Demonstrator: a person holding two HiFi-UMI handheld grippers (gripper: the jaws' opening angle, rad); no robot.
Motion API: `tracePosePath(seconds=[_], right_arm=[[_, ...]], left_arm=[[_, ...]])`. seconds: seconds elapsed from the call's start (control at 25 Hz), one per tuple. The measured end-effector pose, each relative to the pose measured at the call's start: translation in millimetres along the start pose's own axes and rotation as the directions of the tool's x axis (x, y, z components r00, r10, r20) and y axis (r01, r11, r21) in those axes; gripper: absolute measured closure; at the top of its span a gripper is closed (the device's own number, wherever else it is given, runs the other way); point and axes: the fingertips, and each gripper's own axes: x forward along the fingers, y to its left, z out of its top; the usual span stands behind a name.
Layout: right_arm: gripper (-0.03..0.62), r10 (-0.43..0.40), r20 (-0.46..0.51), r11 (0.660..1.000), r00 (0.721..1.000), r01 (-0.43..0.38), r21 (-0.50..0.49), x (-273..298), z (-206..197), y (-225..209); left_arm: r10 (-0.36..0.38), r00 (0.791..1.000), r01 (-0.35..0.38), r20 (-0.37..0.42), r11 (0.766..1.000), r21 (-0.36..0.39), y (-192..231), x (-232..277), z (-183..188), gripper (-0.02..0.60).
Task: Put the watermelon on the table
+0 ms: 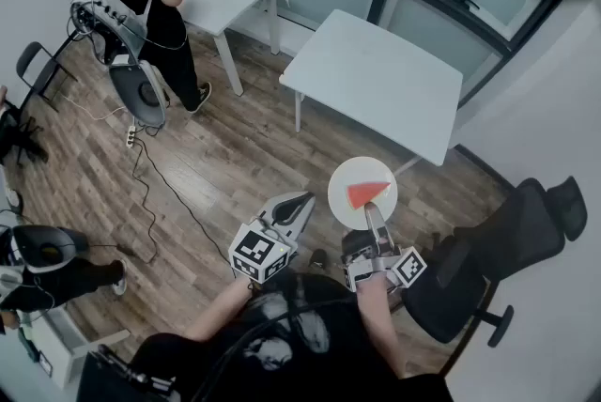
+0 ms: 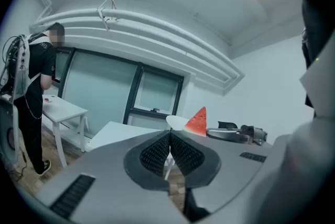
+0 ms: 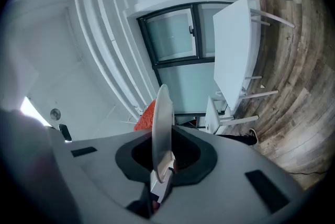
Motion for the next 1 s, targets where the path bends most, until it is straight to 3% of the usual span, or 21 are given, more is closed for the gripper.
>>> tracePosePath(seconds=[0.44, 0.72, 0.8, 1.0], right_arm=[[0.559, 0.030, -0.026, 0.999, 0.999, -0.030, -0.010, -14.8, 5.7, -2.6], [0.559, 0.119, -0.087, 0.987, 0.989, -0.127, -0.097, -10.0, 28.5, 26.6], [0.559, 0.107, -0.109, 0.990, 0.988, -0.117, -0.084, -11.3, 33.4, 24.5], [0.559, 0.154, -0.142, 0.979, 0.978, -0.171, -0.111, -0.1, 52.5, 22.4]], left_arm=[[0.004, 1.000, -0.003, -0.030, 1.000, 0.012, -14.1, 7.5, -19.1, 0.577], [0.012, 1.000, -0.013, -0.019, 1.000, -0.005, -24.4, 32.3, -15.5, 0.577], [0.019, 1.000, -0.019, -0.017, 1.000, -0.010, -28.2, 40.0, -16.6, 0.577], [0.044, 0.997, -0.042, -0.060, 0.999, 0.035, -36.6, 50.0, -22.4, 0.577]])
